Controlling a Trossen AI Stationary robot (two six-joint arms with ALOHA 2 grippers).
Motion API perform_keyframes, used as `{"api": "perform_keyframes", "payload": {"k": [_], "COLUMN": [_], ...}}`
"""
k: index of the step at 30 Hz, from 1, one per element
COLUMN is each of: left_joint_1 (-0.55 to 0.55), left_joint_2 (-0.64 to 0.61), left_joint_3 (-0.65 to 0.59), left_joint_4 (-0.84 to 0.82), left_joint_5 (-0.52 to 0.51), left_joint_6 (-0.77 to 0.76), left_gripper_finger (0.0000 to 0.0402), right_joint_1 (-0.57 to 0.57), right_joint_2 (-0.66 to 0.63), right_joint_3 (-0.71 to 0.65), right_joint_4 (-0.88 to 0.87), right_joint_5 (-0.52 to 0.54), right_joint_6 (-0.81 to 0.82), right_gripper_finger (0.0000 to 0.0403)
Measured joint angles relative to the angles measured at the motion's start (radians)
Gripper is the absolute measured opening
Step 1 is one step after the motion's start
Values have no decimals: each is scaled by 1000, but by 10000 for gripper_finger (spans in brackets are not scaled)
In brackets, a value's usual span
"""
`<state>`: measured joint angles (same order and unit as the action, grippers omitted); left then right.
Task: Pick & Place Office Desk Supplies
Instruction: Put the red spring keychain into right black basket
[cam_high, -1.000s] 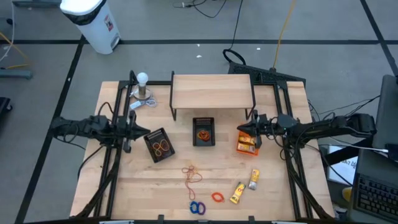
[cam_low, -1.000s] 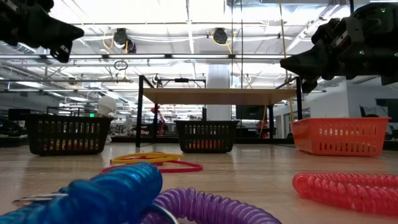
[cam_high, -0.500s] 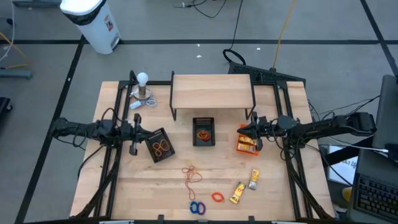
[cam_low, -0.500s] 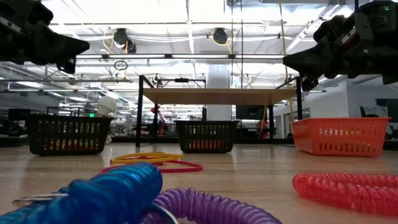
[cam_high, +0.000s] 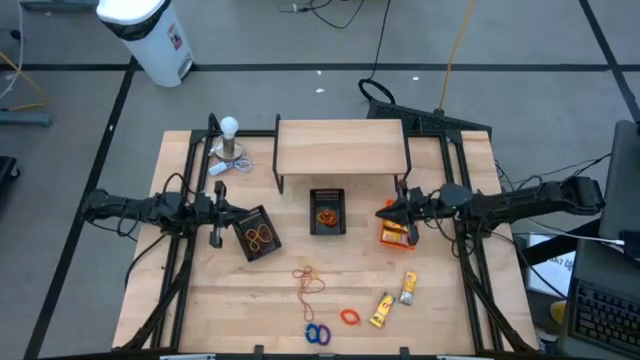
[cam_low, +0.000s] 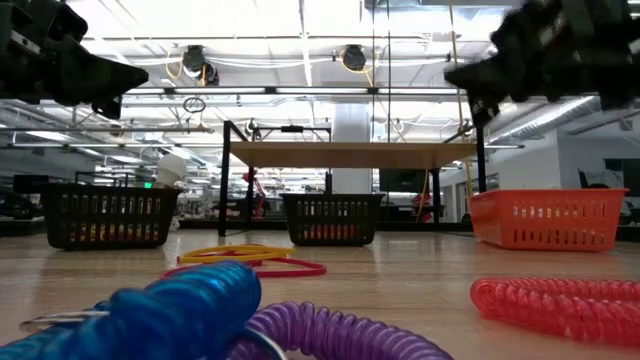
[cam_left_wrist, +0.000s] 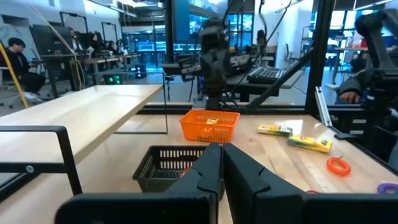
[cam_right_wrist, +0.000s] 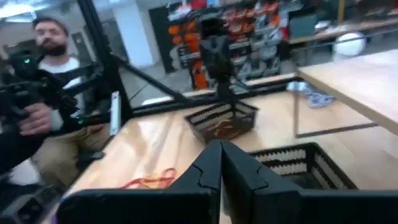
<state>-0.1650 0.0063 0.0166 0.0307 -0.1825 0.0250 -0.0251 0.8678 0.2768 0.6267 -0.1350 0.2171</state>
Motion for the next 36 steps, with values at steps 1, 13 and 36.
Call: {"api": "perform_keyframes", "payload": {"k": [1, 13, 36], "left_joint_1": [0, 0, 0], "left_joint_2": [0, 0, 0], "left_joint_3": [0, -3, -3], "left_joint_4": [0, 25, 26], "left_joint_5": [0, -5, -4], "left_joint_6": [0, 45, -43], "left_gripper_finger": [21, 21, 21], "right_joint_1": [21, 433, 659], "right_joint_2": [0, 238, 961], "right_joint_3": [58, 600, 1017], "right_joint_4": [-123, -801, -886], "right_joint_5": [5, 312, 83], "right_joint_6": [4, 95, 422], "right_gripper_finger": [0, 0, 55]}}
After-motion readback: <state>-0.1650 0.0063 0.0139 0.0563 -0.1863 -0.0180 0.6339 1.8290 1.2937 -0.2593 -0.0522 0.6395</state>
